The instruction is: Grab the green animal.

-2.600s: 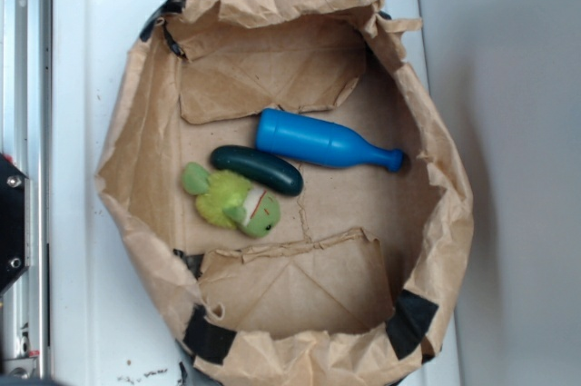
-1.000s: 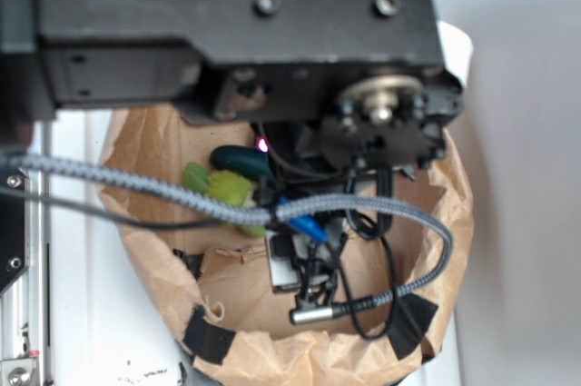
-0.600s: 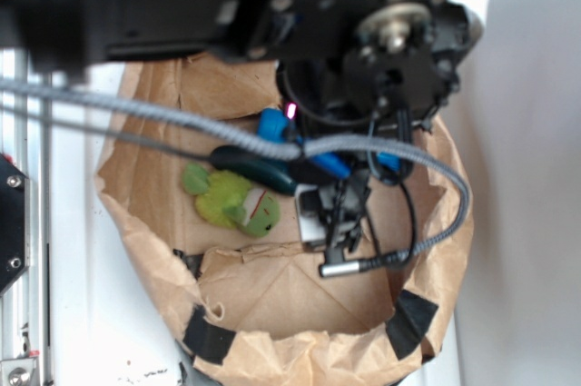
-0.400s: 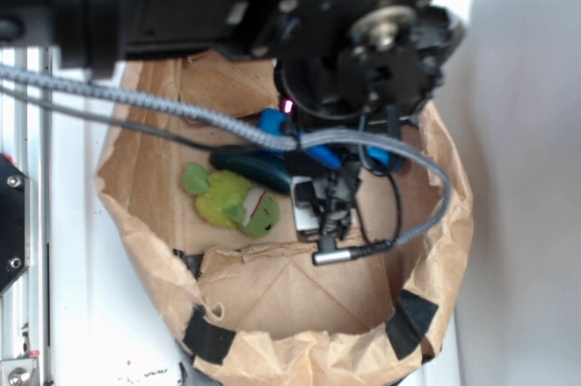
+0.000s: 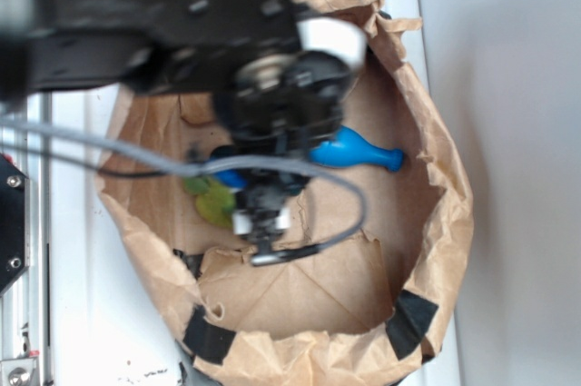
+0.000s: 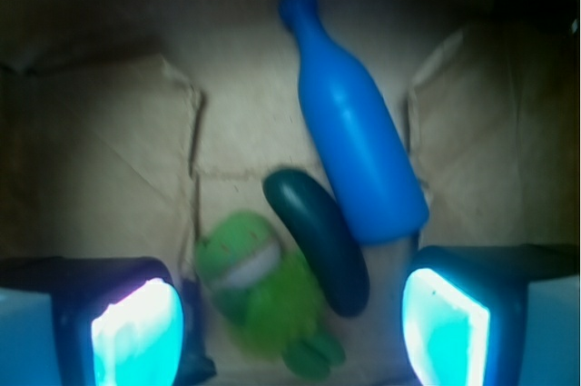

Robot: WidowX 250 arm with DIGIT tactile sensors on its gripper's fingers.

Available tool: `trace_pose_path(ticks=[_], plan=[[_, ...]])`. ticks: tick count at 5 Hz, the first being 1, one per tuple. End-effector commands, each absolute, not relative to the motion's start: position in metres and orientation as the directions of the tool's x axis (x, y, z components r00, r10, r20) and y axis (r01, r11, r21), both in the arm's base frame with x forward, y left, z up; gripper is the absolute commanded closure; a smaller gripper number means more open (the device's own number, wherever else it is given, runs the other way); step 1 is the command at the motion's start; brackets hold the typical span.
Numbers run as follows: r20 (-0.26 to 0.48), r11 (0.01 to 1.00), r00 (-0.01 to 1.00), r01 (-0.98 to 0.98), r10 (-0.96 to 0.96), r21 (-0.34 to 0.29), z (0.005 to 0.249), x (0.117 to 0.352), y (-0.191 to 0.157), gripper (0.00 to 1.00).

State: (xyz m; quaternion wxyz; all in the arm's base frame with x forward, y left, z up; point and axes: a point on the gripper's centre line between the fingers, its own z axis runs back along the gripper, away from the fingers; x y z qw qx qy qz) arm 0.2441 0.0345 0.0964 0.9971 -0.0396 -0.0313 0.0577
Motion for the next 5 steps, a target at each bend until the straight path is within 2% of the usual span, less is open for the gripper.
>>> trace_pose_path(ticks=[1,3,4,5], plan=[[0.132,0.986,0.980,-0.139,0.150,-0.088,0.087,0.234,0.039,0.00],[0.110,0.991,0.987,-0.107,0.115,-0.078,0.058,0.224,0.032,0.00],[0.128,0.992,0.984,-0.122,0.124,-0.023,0.033,0.226,0.030,0.45],[0.149,0.989,0.978,-0.145,0.145,-0.008,0.026,0.228,0.032,1.00]])
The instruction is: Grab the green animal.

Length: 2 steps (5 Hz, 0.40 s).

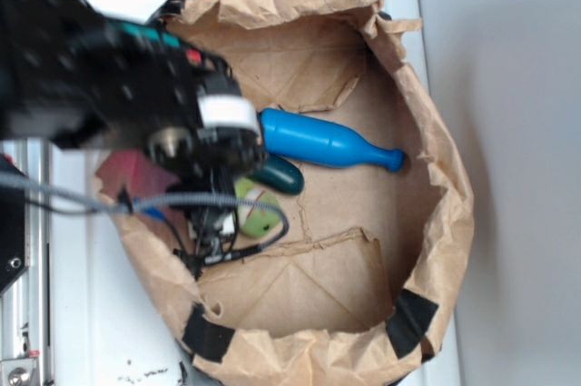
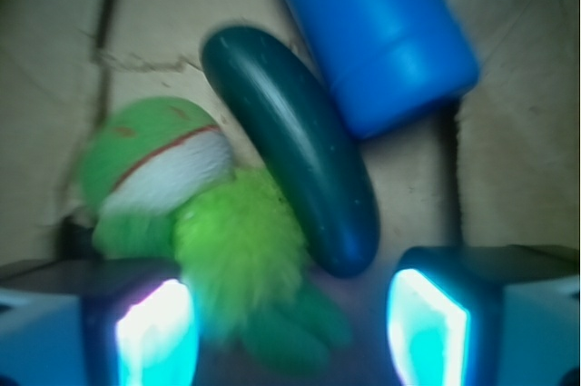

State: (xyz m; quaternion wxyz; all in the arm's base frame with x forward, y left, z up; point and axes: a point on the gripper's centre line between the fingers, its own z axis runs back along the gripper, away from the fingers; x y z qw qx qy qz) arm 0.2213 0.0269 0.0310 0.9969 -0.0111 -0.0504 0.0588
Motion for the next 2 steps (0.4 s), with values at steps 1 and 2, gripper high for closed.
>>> trace_pose_path(ticks=[1,2], plan=[[0.151,0.989,0.977,-0.149,0.151,-0.022,0.032,0.226,0.034,1.00],[0.160,0.985,0.973,-0.162,0.169,-0.055,0.049,0.222,0.032,1.00]])
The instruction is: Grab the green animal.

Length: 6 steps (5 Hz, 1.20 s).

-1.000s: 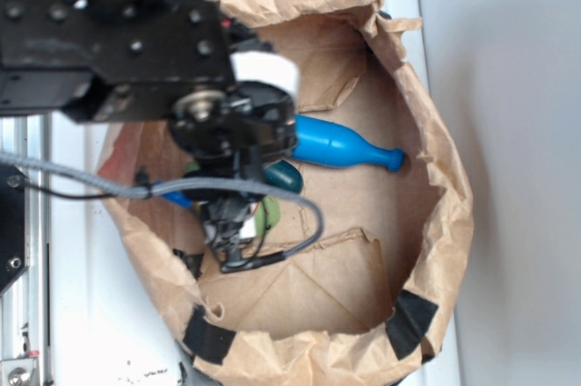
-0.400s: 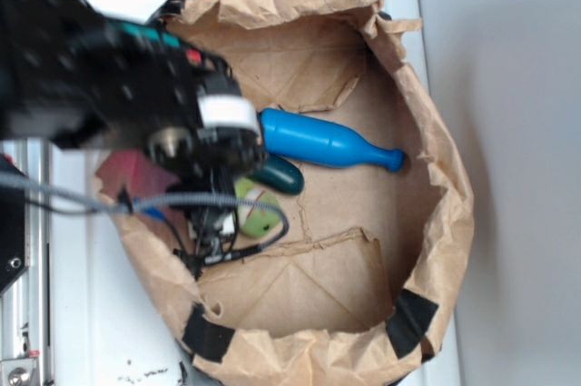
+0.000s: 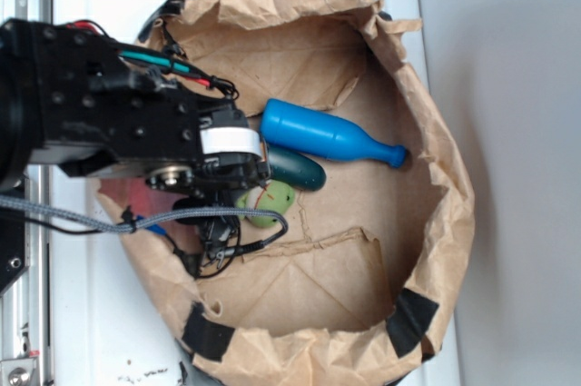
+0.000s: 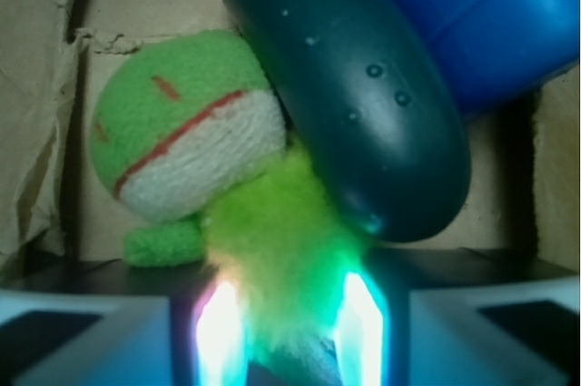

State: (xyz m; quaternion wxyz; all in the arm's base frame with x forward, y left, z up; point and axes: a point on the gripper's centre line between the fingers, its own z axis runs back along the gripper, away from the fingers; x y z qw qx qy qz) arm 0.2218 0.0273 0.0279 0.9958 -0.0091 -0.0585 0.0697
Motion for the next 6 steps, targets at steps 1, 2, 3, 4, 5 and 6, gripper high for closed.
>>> trace_pose_path(ticks=[1,2,3,4,5,6], plan=[[0.179,0.986,0.974,-0.121,0.141,-0.114,0.071,0.224,0.025,1.00],[0.150,0.963,0.967,-0.174,0.207,-0.204,0.118,0.239,0.012,1.00],[0.098,0.946,0.964,-0.216,0.246,-0.242,0.142,0.252,0.005,1.00],[0.097,0.943,0.965,-0.214,0.245,-0.253,0.148,0.255,0.003,1.00],[0.108,0.948,0.963,-0.217,0.247,-0.234,0.143,0.257,0.005,1.00],[0.101,0.956,0.965,-0.221,0.243,-0.194,0.129,0.257,0.015,0.00]])
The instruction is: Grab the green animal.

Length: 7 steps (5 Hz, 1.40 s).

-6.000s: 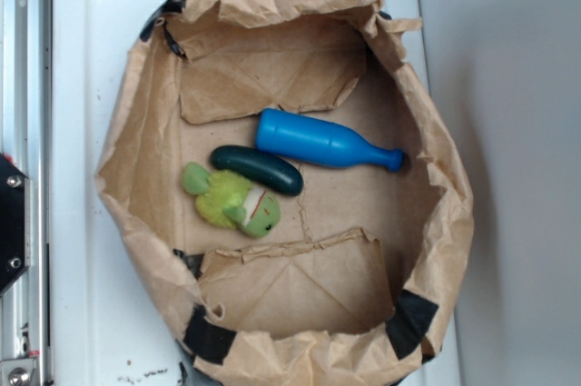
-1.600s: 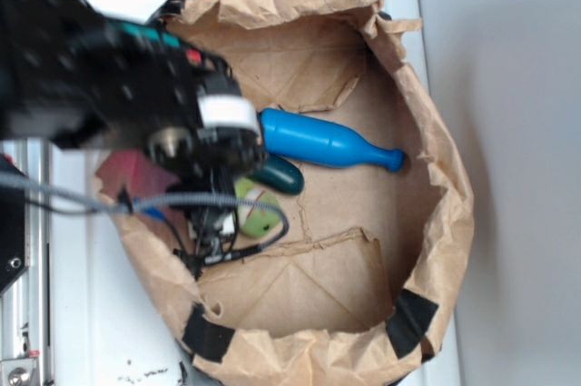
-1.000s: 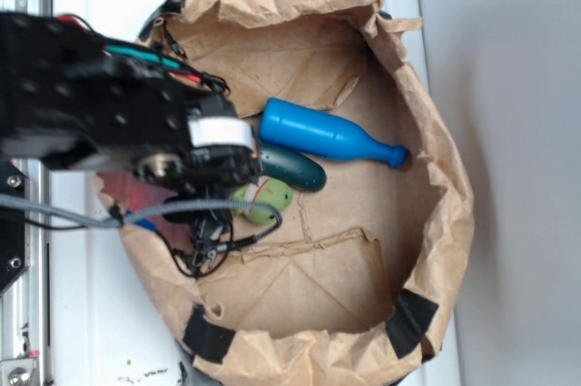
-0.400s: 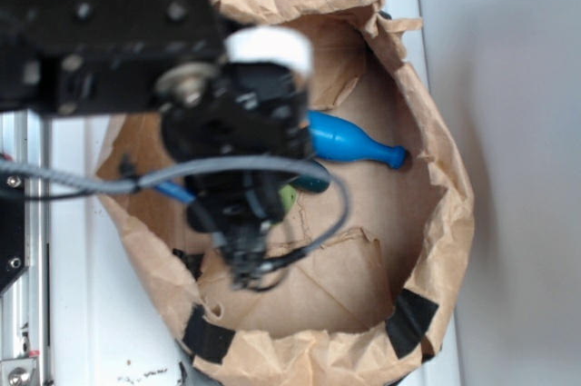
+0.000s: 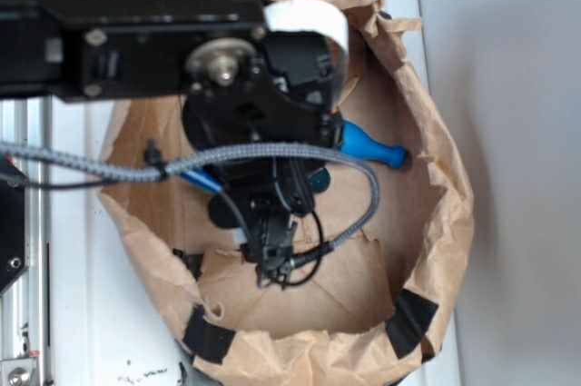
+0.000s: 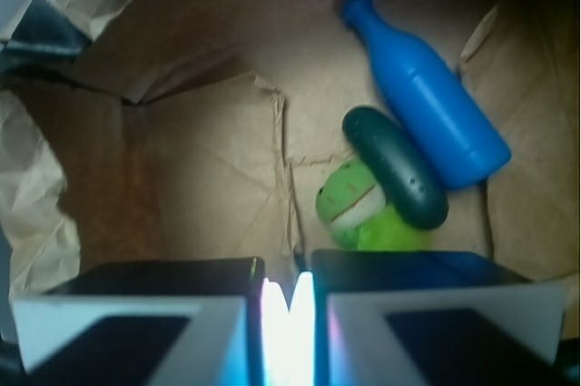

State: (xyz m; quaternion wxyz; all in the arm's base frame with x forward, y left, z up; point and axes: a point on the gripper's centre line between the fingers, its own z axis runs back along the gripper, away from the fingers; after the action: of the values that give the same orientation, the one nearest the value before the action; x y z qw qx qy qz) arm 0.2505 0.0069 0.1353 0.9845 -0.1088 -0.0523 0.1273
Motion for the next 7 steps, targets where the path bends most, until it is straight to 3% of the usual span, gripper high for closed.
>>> trace_pose_path(ticks=[1,2,3,5,6,7], plan=[[0.105,0.969,0.969,-0.213,0.226,-0.123,0.108,0.253,0.029,0.00],[0.081,0.977,0.974,-0.206,0.210,-0.052,0.095,0.246,0.037,0.00],[0.089,0.983,0.979,-0.184,0.185,-0.027,0.082,0.241,0.038,0.00],[0.110,0.989,0.984,-0.129,0.137,-0.076,0.036,0.240,0.029,0.00],[0.082,0.991,0.989,-0.123,0.127,-0.055,0.019,0.243,0.027,0.00],[0.098,0.990,0.986,-0.133,0.137,-0.049,0.017,0.242,0.027,0.47]])
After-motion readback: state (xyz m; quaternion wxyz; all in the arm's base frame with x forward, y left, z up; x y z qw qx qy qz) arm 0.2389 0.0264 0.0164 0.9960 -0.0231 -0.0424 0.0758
